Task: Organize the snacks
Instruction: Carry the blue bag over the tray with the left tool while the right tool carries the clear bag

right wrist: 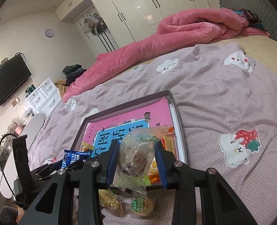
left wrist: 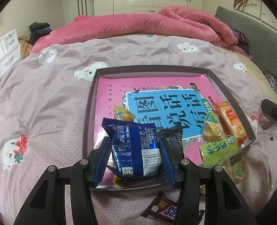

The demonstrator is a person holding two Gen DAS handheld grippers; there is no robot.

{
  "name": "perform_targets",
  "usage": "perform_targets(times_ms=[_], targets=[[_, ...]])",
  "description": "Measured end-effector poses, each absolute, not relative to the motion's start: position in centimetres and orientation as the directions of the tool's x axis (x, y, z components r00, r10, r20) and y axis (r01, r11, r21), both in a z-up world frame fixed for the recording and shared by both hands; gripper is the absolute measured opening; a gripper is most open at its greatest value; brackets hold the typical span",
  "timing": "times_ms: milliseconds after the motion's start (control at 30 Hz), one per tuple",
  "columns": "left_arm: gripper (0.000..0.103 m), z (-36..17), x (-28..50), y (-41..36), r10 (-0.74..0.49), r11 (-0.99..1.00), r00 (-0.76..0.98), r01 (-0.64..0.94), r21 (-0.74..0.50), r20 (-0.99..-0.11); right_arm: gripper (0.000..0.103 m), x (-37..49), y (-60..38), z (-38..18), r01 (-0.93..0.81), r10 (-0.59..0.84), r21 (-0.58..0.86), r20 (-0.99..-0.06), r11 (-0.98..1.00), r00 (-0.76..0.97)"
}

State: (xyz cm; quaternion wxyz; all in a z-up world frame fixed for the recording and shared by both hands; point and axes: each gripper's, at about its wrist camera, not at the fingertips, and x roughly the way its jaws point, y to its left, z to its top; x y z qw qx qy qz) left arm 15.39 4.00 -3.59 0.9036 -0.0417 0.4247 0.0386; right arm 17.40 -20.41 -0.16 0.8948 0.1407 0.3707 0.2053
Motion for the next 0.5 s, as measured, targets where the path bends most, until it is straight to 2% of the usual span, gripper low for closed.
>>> perform_targets(times_ms=[500], targets=[[0.053,-4.1,16.0,3.6,0.012,0.993,0.631,-0.101,-0.066,-0.776,0.038,19.1,-19.6,-1.0,-0.268,0.466,0.389,-0.621,0.881,0.63]])
